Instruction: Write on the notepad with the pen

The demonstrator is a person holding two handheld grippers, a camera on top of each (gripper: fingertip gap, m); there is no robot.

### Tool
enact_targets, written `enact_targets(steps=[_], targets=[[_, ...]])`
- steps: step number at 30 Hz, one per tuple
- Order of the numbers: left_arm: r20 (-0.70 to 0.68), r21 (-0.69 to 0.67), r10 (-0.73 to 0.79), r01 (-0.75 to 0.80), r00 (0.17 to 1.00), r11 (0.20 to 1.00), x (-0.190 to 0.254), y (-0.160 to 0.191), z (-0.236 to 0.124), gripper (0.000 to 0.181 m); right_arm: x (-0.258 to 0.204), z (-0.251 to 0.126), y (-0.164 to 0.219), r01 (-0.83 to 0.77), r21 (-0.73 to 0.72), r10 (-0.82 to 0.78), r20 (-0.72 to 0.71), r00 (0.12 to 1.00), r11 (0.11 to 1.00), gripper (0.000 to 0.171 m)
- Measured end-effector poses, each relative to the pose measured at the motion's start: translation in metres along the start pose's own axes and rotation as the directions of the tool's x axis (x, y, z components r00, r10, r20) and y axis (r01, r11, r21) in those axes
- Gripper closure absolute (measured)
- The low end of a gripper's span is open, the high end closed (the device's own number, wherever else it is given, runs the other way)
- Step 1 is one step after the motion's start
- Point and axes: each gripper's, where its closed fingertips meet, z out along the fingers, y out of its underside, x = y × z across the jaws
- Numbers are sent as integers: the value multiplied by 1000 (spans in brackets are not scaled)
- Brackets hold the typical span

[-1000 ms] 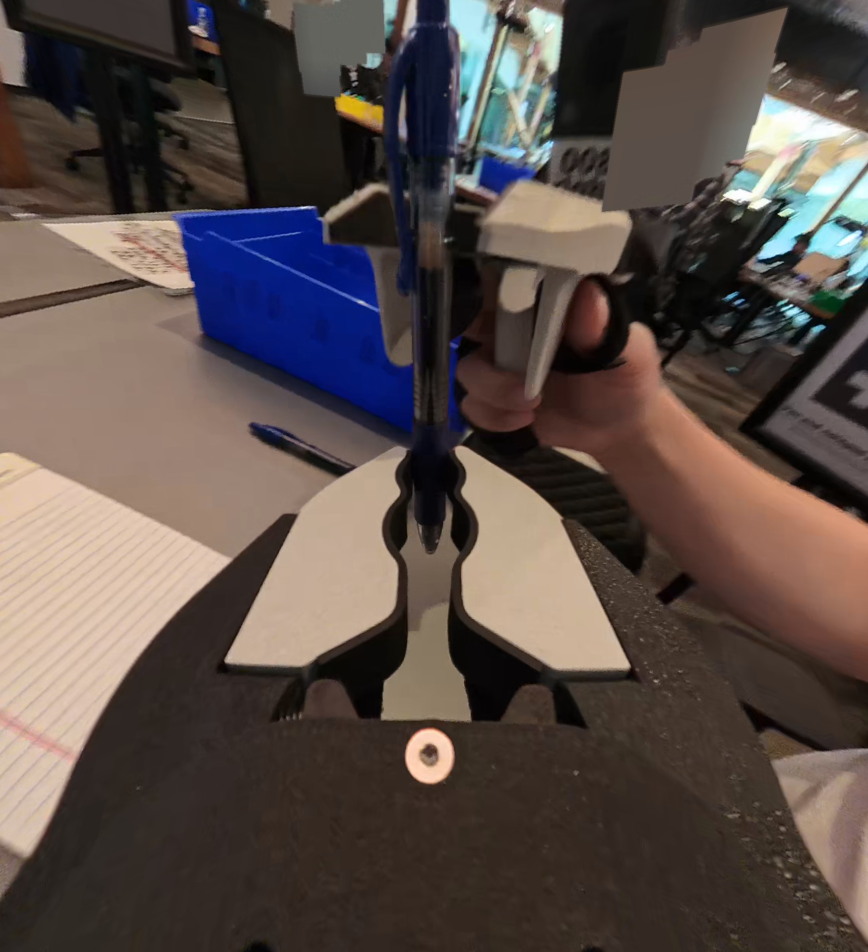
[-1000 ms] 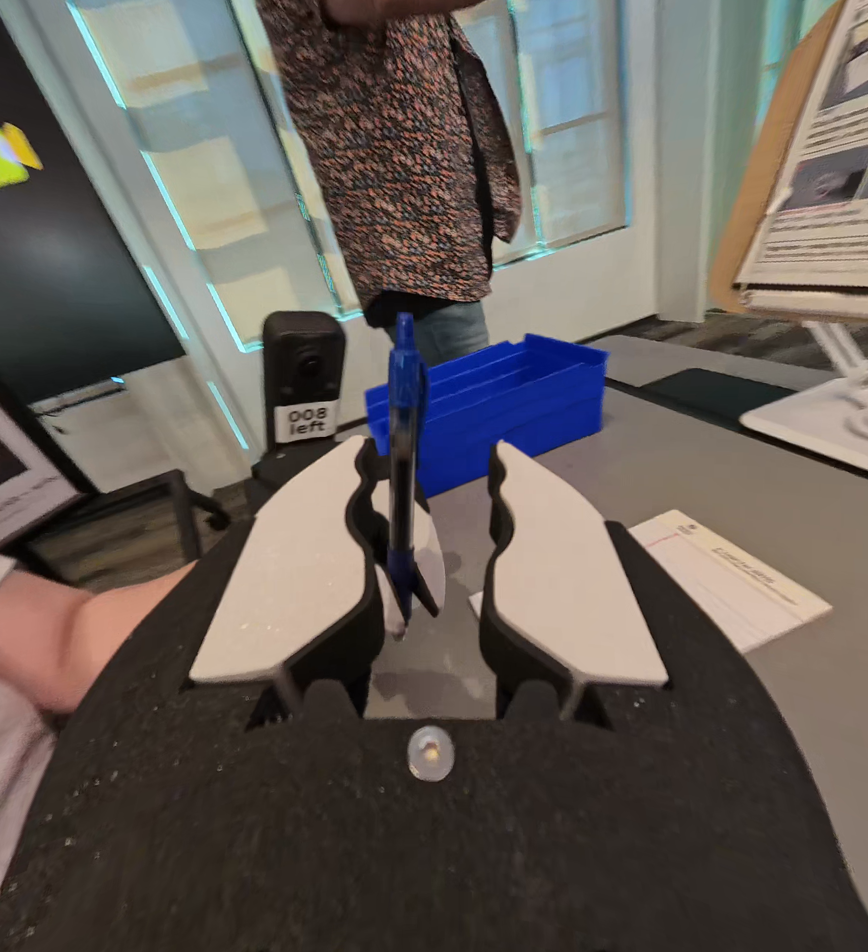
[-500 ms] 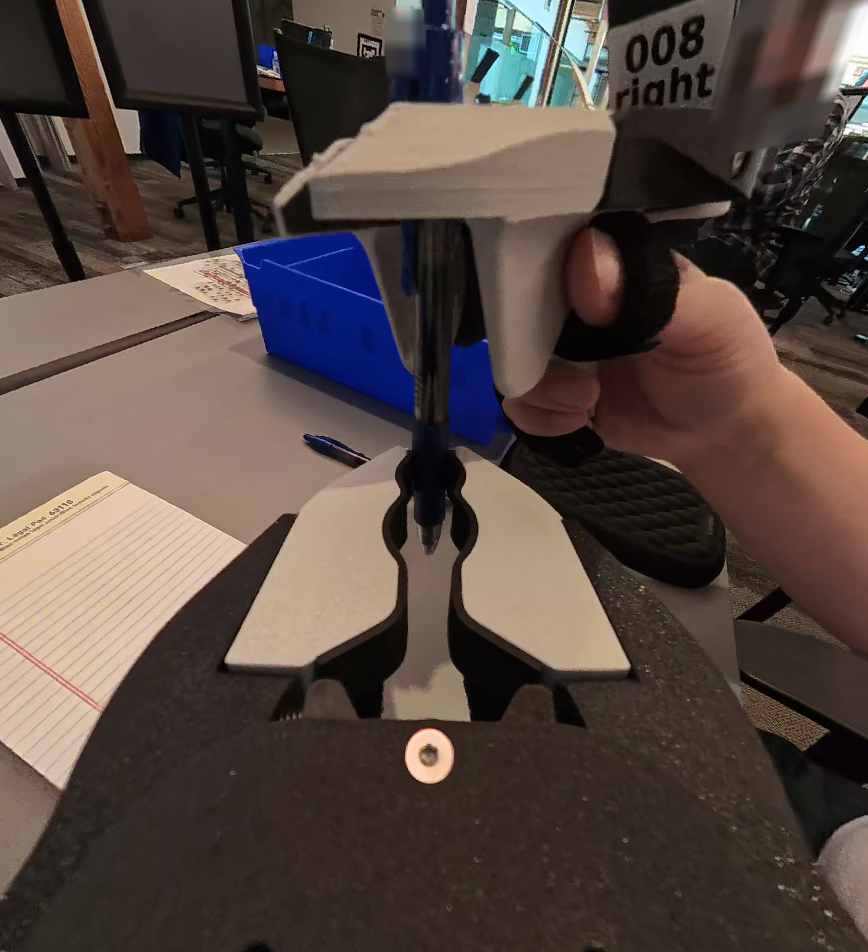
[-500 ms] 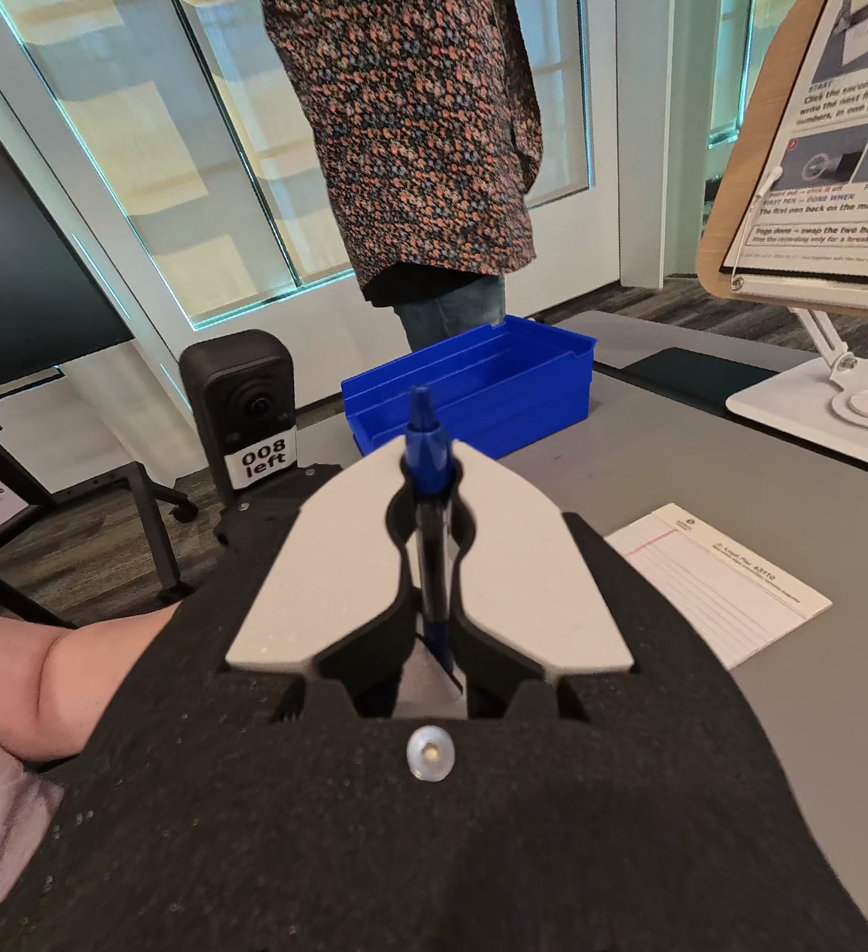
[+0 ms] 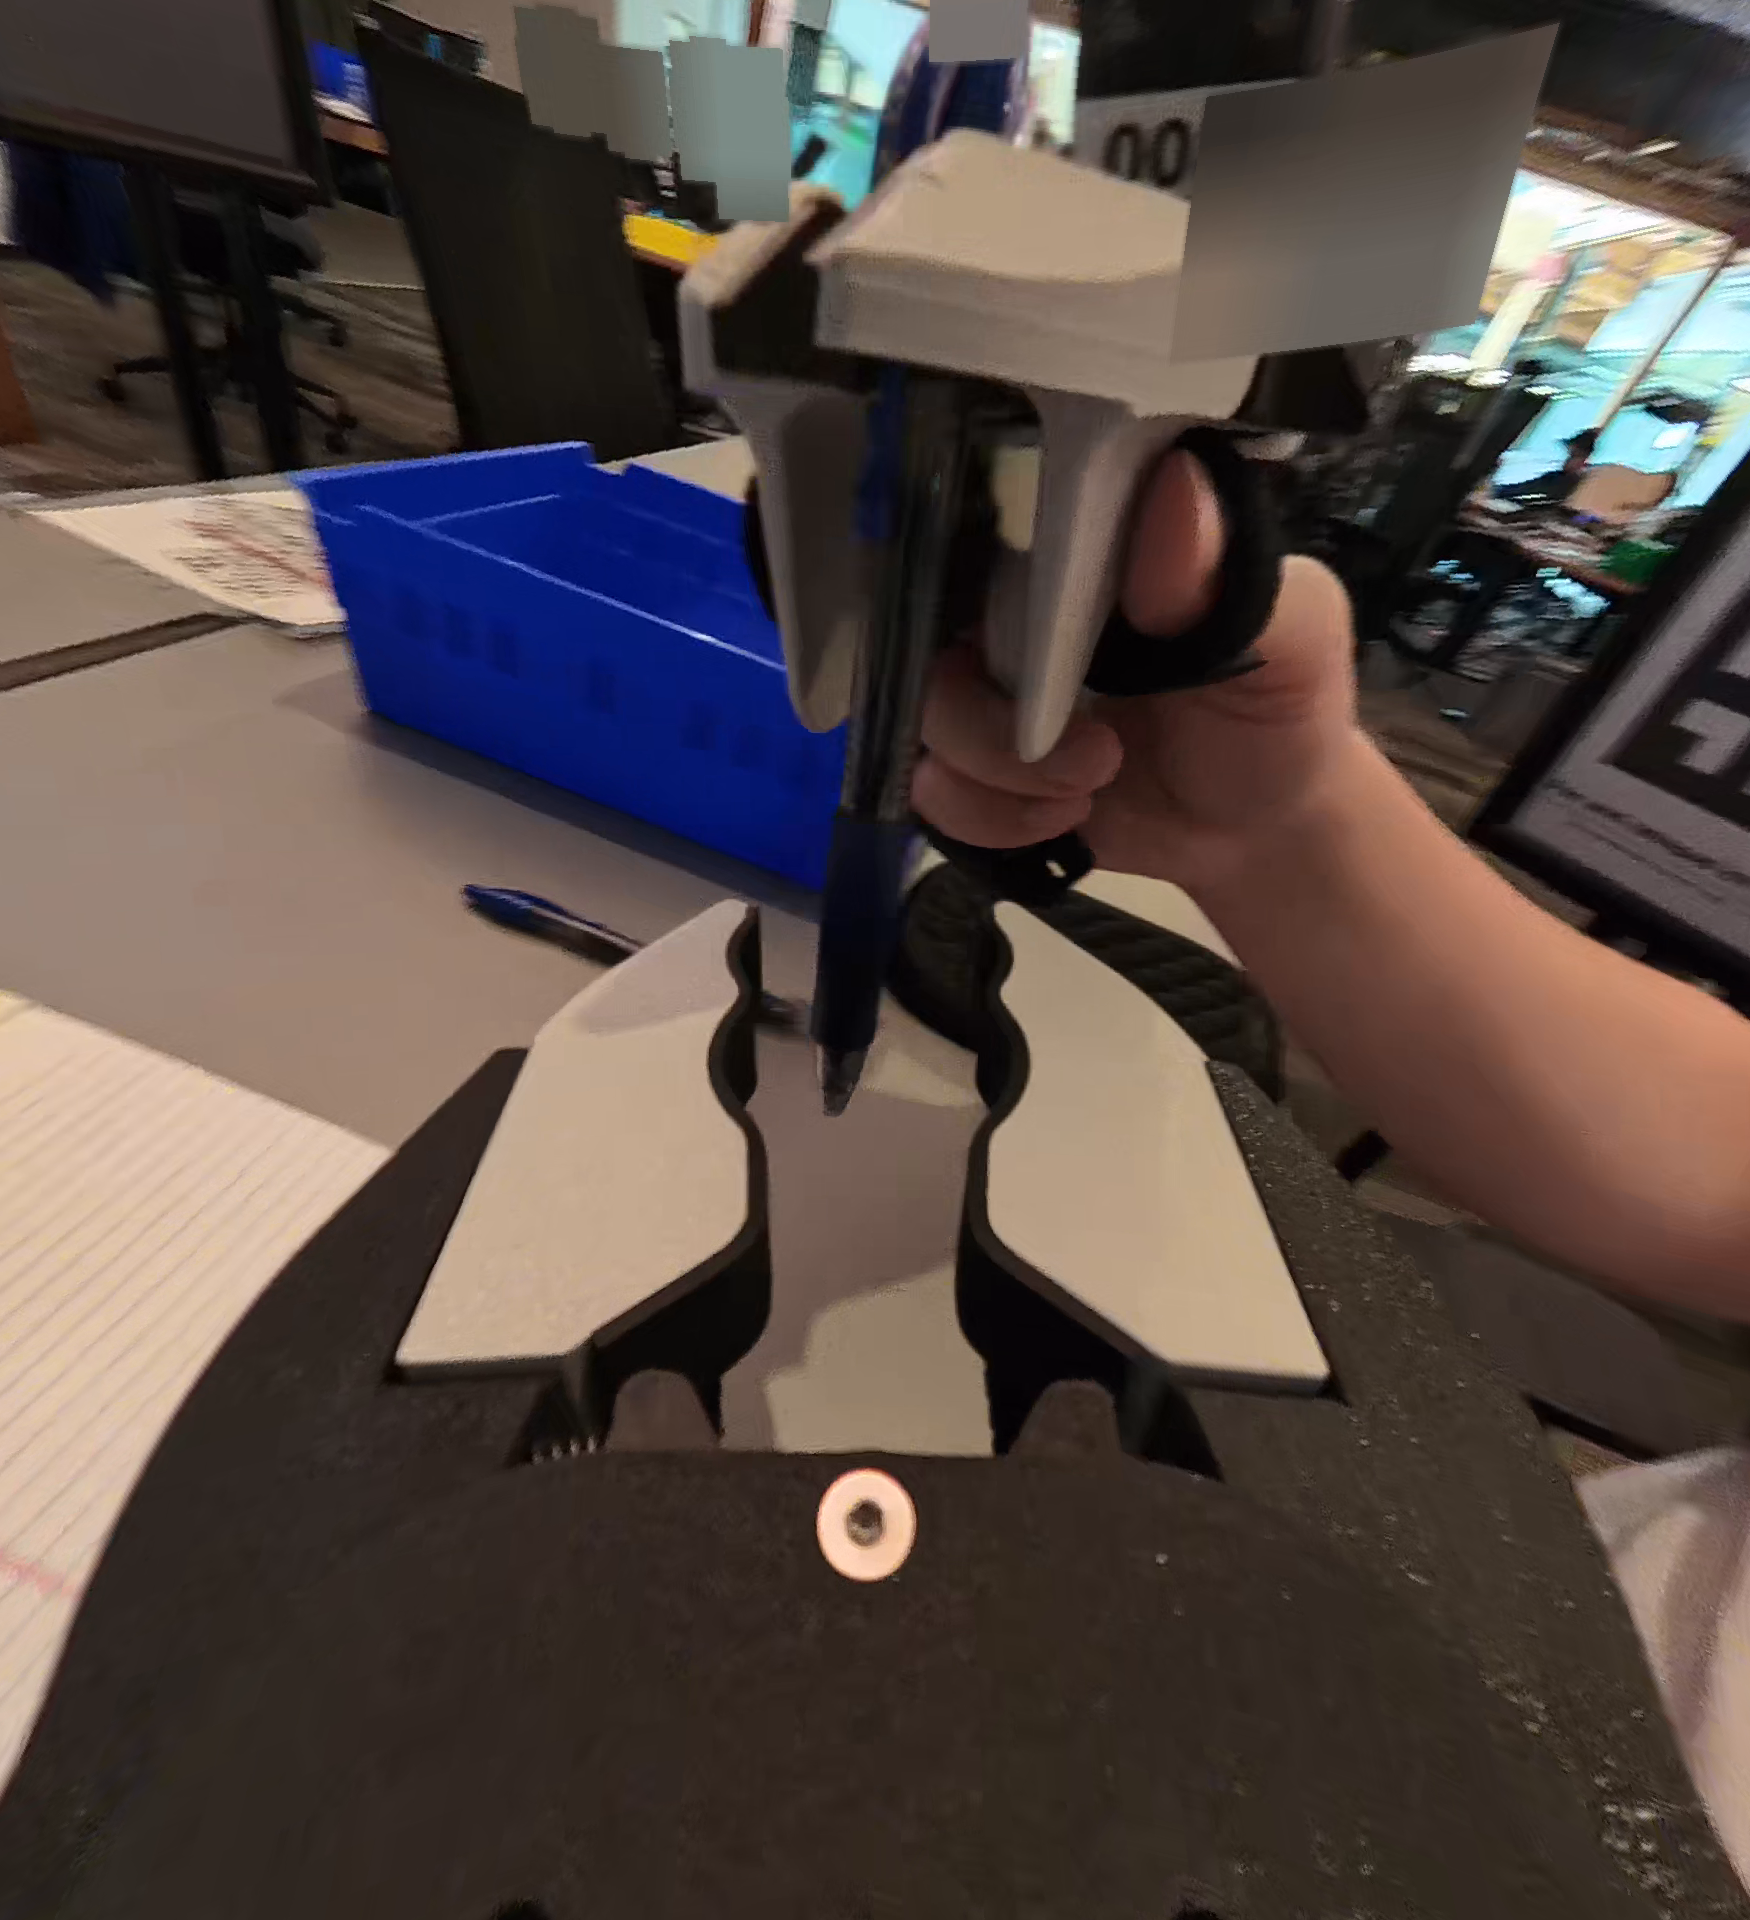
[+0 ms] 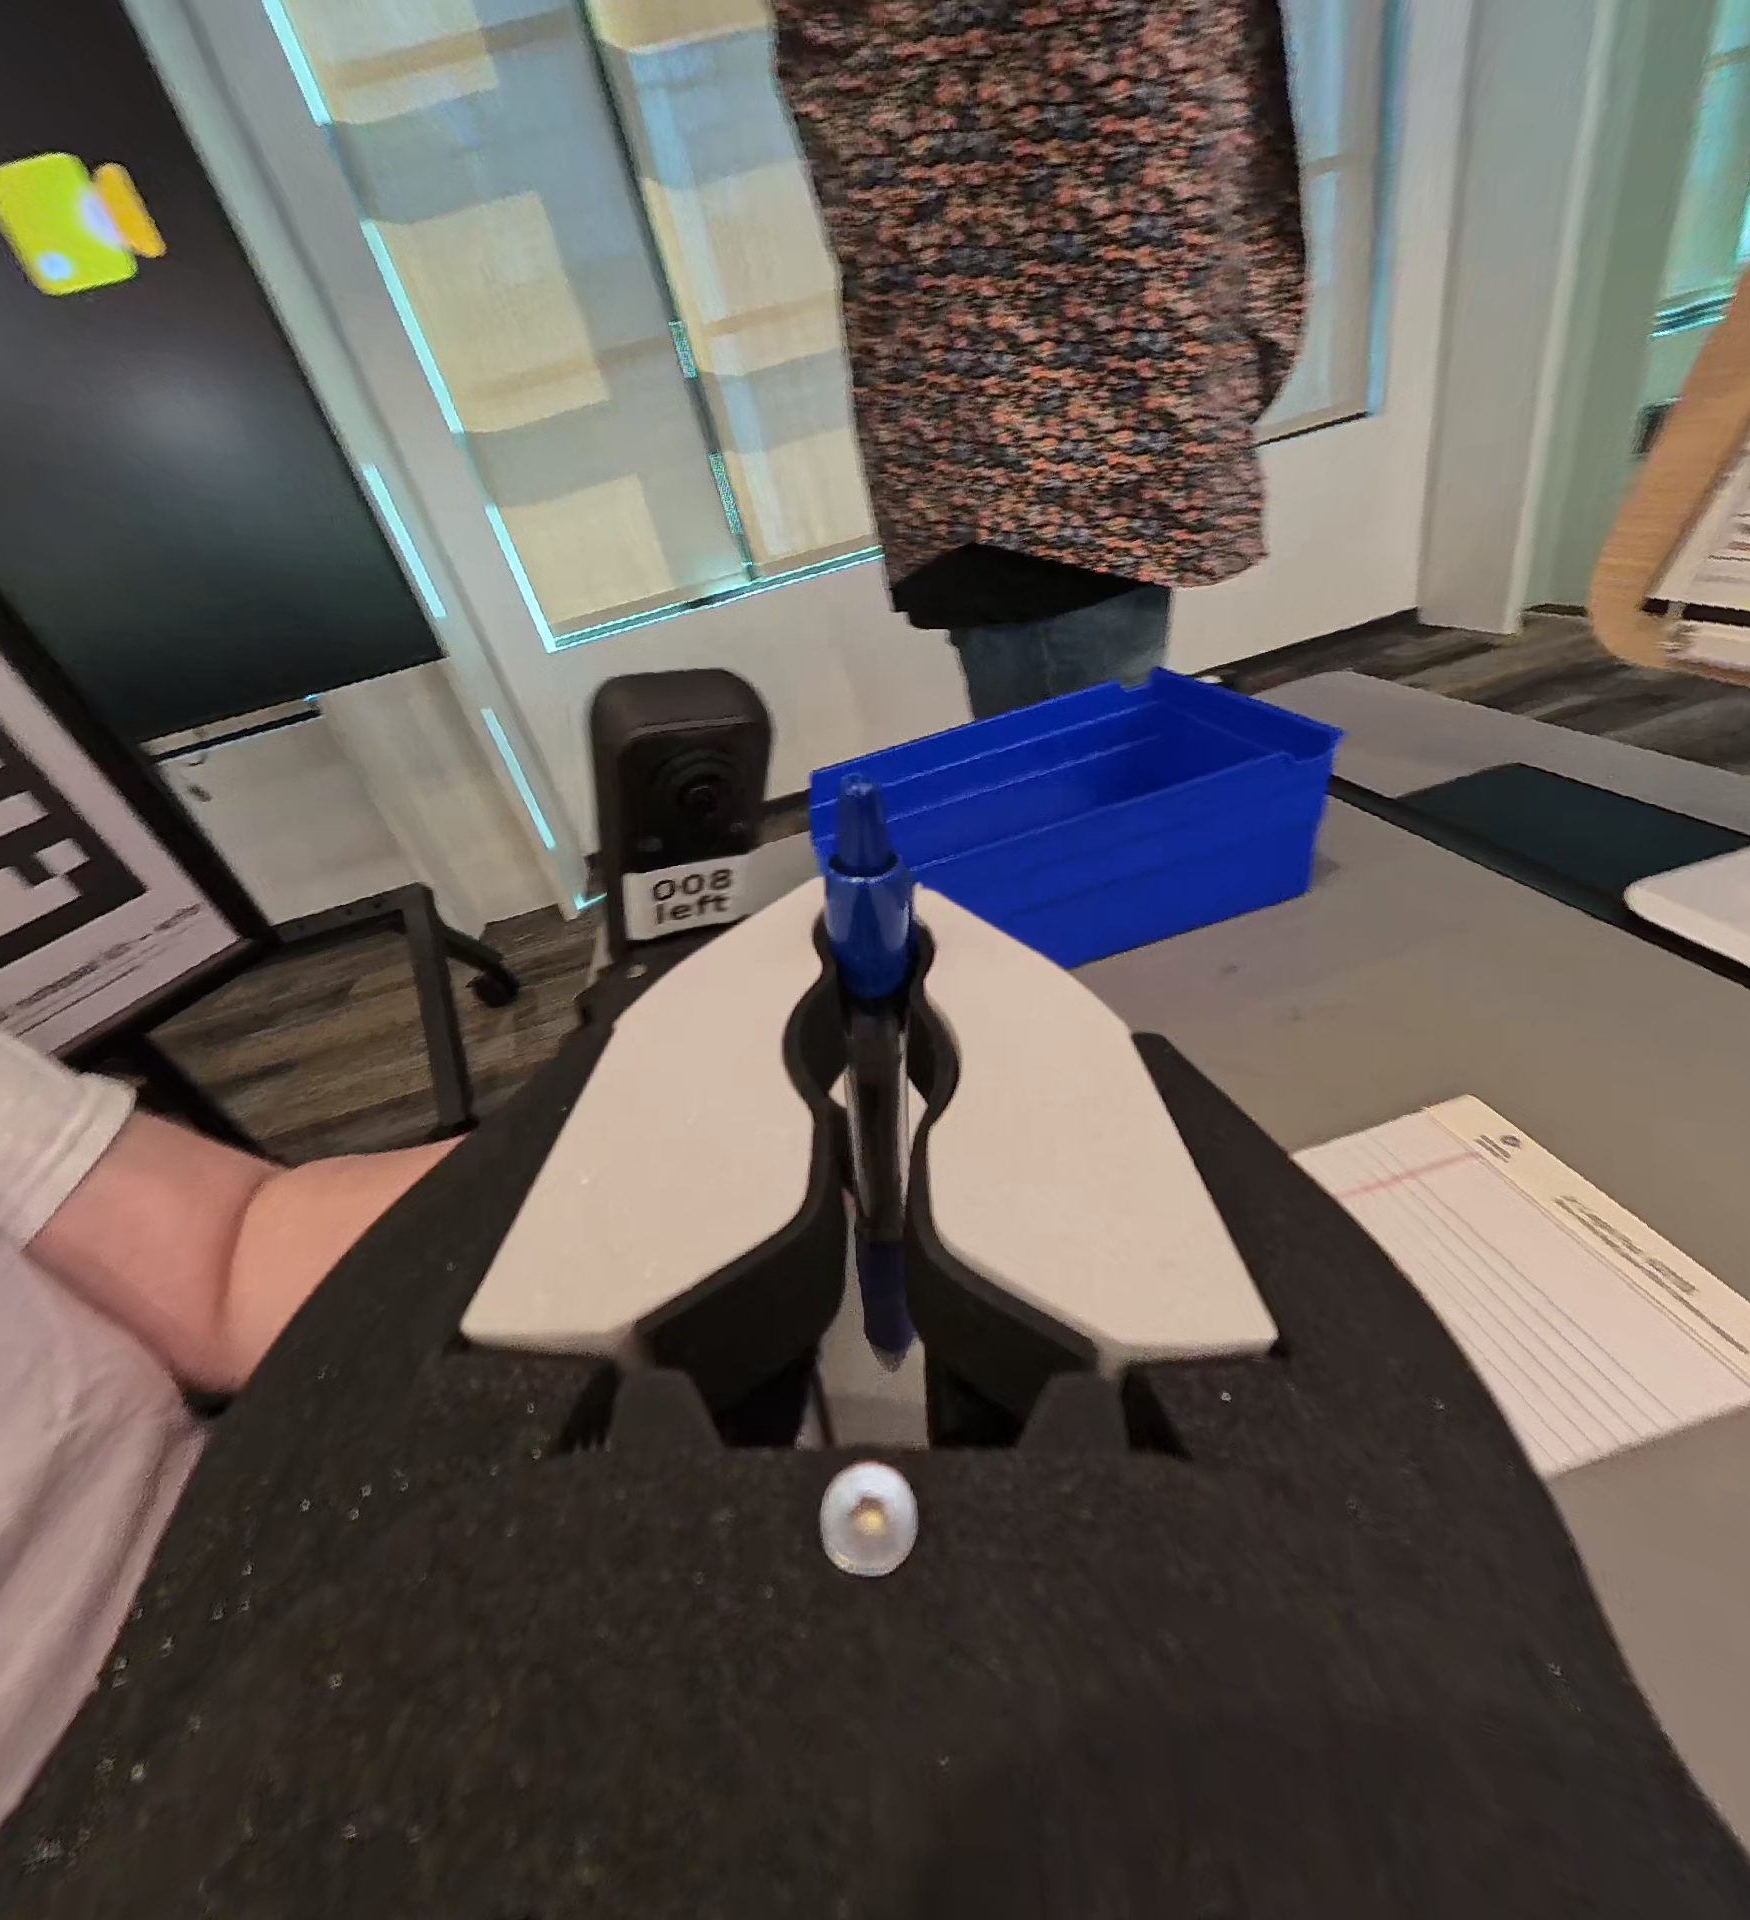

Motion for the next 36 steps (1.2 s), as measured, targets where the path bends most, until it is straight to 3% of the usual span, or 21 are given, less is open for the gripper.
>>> enact_targets(steps=[3,6,9,16,19,36], targets=[[-171,4,-43,44,984,999,21,-3,-2,140,-15,2,4,20,-48,-14,118,993,999,165],[-243,30,-58,68,968,997,30,-8,-2,148,-27,3,1,24,-40,-15,206,978,999,165],[-216,22,-29,35,976,999,26,-7,0,175,-27,4,1,21,-49,-10,226,974,999,165],[-184,70,-31,45,982,997,19,-20,-2,176,-17,6,-12,13,-18,-9,218,976,1000,163],[-200,136,-59,88,978,987,19,-33,-7,176,-15,6,-18,3,-10,-1,211,977,1000,145],[-197,147,-59,89,979,985,17,-30,-3,176,-17,13,-19,-16,-22,21,239,971,1000,154]])
